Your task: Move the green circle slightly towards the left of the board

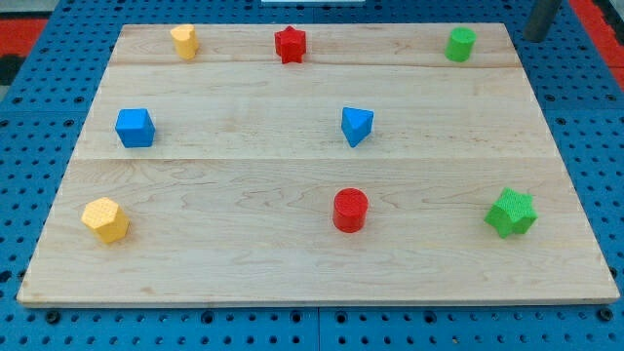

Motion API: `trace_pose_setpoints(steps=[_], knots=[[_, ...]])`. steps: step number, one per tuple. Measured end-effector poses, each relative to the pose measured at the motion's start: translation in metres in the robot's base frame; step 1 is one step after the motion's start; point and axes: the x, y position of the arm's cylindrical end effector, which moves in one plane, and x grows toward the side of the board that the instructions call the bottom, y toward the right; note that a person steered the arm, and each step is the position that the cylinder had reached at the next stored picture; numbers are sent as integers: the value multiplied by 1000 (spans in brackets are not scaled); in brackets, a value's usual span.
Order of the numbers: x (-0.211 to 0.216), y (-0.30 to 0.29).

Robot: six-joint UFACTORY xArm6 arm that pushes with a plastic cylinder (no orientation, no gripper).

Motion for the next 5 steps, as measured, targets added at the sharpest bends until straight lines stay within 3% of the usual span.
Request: trace_pose_setpoints(steps=[2, 3, 4, 5], knots=[[4, -74], [34, -67], [19, -118], [-1, -104]])
